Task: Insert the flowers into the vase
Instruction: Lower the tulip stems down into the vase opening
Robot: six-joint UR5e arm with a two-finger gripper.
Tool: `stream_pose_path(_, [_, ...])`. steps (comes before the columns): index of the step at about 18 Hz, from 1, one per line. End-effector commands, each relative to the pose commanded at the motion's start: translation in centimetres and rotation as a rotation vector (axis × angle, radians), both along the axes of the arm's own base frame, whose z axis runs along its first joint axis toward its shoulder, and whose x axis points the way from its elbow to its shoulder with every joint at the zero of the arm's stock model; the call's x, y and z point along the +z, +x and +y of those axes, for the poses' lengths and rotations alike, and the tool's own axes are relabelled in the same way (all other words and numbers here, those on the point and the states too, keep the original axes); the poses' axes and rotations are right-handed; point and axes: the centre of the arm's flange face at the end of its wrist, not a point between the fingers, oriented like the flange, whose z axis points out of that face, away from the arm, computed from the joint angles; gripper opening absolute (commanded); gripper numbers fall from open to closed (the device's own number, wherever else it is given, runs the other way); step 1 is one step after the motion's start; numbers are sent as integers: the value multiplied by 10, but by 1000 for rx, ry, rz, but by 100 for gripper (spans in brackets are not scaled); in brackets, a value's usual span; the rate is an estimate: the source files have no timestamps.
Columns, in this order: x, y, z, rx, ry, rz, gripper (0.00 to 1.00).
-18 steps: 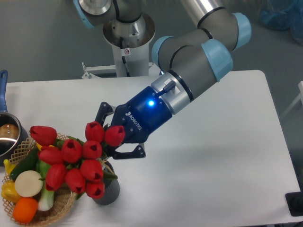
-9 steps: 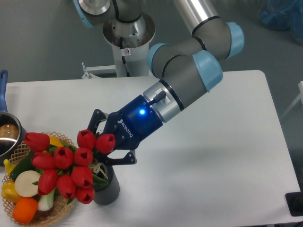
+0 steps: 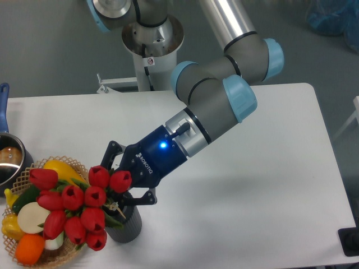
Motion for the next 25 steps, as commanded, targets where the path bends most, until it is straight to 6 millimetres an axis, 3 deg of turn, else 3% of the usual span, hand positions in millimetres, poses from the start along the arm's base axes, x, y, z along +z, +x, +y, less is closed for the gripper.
stream_pose_path(7, [-31,18,1,-27,-22,41,7])
stream_pose_path(19, [-70,16,1,-34,-62,90,8])
stream_pose_path(22, [-83,25,8,-44,-93,101,8])
stream_pose_path(25, [-85,24,8,-43,-99,102,8])
